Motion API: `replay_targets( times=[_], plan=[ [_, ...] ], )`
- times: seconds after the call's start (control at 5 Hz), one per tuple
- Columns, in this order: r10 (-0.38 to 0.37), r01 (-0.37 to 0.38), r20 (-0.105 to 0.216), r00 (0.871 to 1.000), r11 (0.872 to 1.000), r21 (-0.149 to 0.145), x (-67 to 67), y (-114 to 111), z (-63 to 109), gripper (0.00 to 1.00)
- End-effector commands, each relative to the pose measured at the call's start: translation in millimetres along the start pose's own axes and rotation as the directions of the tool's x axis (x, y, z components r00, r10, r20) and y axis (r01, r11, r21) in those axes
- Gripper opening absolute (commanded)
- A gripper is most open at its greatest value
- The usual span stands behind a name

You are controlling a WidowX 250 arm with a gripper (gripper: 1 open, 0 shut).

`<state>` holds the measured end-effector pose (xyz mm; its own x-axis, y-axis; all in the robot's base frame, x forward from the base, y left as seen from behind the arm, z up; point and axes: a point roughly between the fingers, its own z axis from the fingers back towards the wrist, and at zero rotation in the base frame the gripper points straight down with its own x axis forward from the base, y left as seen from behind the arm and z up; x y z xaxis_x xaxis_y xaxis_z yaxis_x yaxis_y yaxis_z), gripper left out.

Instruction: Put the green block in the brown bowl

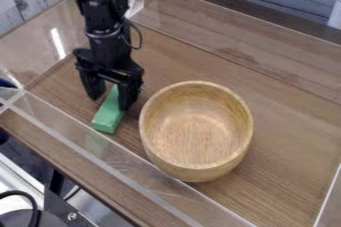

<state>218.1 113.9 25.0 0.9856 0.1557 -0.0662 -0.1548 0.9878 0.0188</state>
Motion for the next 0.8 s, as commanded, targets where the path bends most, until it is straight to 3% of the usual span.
replay_targets(
  times=[0.0,0.2,0.4,0.6],
  plan=[
    [0.01,-0.01,0.028,1.0,1.0,0.018,6.3,5.3,2.7,1.0],
    [0.017,-0.017,0.024,1.0,1.0,0.009,6.6,5.4,2.1,0.0],
    [0.025,-0.025,0.017,1.0,1.0,-0.004,5.0,5.3,5.5,1.0],
    [0.033,-0.033,0.013,0.999,0.999,-0.021,4.2,5.1,9.0,1.0]
  ],
)
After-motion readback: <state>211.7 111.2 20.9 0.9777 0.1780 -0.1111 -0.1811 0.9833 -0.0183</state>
